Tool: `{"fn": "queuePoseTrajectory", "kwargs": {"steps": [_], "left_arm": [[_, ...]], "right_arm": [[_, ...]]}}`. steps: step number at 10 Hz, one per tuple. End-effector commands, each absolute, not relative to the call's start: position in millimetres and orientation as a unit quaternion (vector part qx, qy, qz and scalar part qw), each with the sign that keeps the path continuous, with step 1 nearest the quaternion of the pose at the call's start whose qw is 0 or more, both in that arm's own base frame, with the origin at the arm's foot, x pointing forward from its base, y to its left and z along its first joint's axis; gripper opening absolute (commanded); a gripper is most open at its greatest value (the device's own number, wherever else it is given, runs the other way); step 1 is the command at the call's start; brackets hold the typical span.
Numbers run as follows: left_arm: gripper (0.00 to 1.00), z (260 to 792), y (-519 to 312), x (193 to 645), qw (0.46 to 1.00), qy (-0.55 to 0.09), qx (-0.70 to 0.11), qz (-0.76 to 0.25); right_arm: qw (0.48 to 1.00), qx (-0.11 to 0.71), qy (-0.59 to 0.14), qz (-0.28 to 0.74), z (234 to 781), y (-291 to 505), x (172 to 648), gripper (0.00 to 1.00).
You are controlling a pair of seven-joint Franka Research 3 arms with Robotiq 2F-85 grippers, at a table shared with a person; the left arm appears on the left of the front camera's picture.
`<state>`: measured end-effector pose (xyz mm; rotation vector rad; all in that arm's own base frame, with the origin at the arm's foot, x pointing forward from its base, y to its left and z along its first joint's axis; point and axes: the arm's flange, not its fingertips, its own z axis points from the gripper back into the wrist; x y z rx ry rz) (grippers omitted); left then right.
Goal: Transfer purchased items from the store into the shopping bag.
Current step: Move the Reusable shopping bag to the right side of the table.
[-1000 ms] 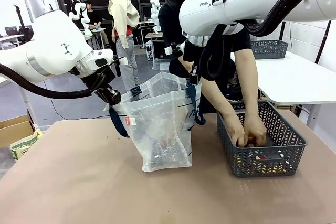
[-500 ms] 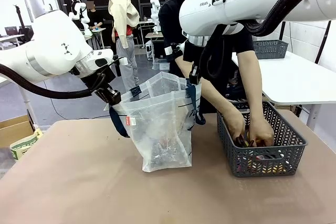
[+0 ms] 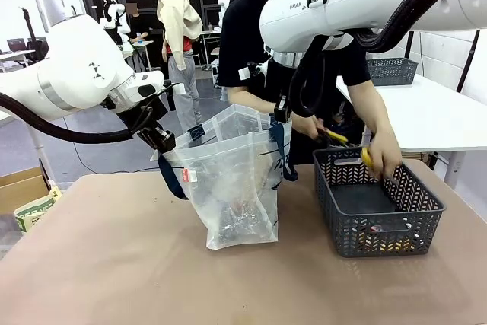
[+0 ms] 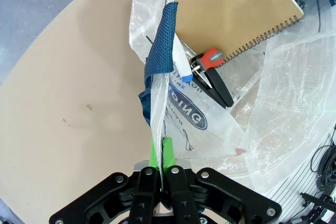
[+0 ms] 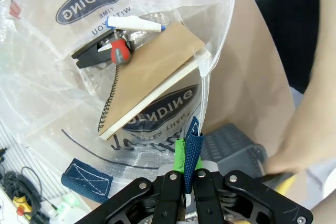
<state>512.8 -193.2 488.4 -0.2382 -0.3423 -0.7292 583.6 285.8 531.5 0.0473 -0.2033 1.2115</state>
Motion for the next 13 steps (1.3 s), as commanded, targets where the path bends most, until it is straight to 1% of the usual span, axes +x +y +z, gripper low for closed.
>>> {"fn": "queuePoseTrajectory", "kwargs": {"steps": [1,13], "left_arm": [[0.00,488.5,-192.5,513.1,0.913,-0.166,-0.115,-0.353],[0.00,488.5,-192.5,513.1,0.913,-0.166,-0.115,-0.353]], "right_arm": [[0.817,0.022,-0.096,0.568,532.3,285.5,583.4,0.00],[0.817,0.022,-0.096,0.568,532.3,285.5,583.4,0.00]]}}
